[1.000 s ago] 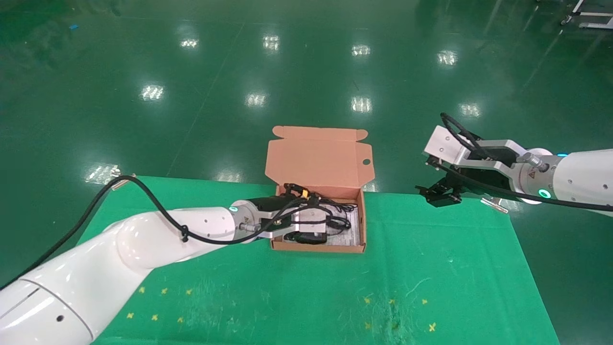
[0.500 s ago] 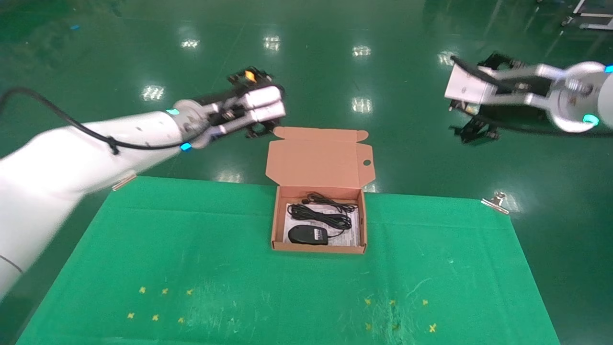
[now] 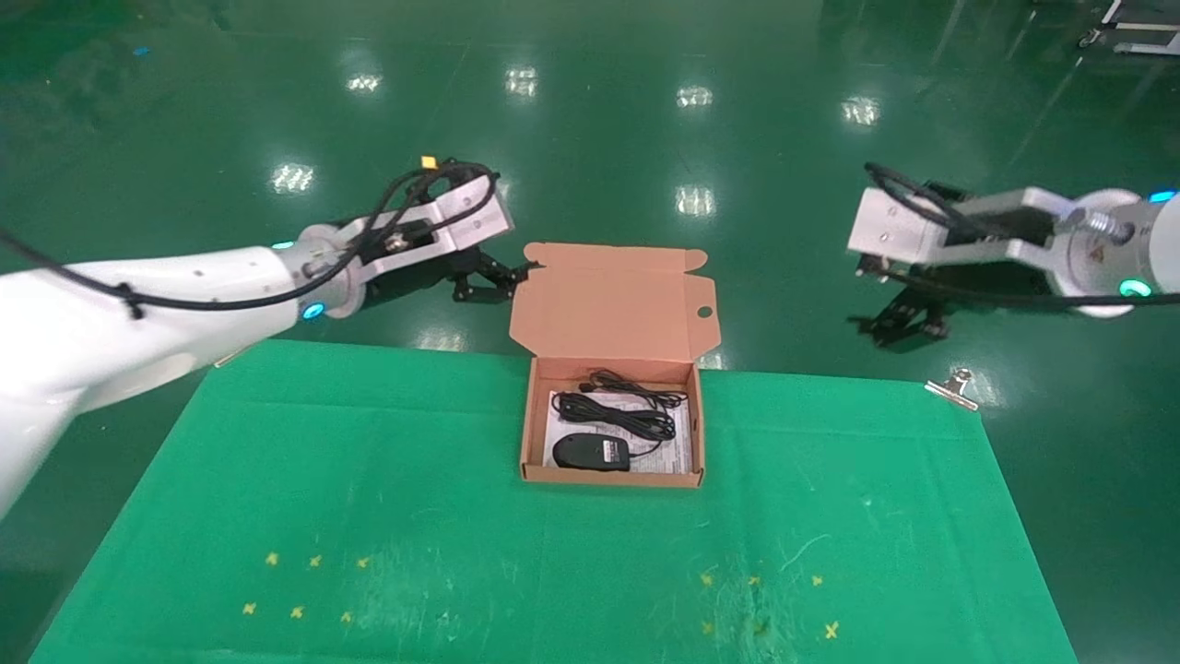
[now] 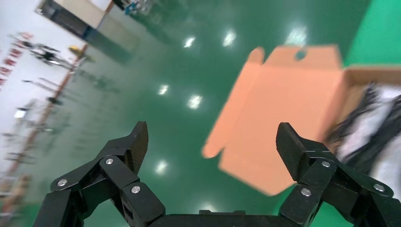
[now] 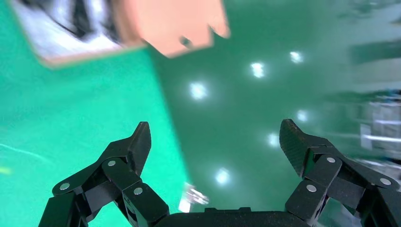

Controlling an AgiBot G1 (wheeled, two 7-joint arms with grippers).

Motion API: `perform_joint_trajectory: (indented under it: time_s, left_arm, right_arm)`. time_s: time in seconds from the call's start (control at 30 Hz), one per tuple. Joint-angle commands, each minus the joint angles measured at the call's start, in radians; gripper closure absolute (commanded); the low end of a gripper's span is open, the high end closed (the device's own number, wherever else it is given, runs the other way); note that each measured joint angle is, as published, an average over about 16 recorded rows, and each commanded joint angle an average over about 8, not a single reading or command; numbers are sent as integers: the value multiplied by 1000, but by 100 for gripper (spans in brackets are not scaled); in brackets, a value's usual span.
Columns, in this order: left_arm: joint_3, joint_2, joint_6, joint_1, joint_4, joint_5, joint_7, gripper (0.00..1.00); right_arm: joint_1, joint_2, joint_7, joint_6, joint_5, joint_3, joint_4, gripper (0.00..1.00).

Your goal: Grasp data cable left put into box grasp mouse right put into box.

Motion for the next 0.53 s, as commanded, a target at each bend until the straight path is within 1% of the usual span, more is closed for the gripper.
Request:
perform_joint_trajectory:
  time_s: [0.03, 0.43, 0.53]
  left_arm:
    - [-21, -21, 36, 18, -19, -29, -13, 0]
    - [-144, -150, 255, 126, -136, -205, -93, 0]
    - [-160, -166, 282, 140, -150, -227, -103, 0]
  right_arm:
    - [-29, 6, -19, -20, 46, 31, 1, 0]
    - [-202, 41, -133, -142, 325, 221, 4, 0]
    - [-223, 45, -147, -157, 360, 245, 4, 0]
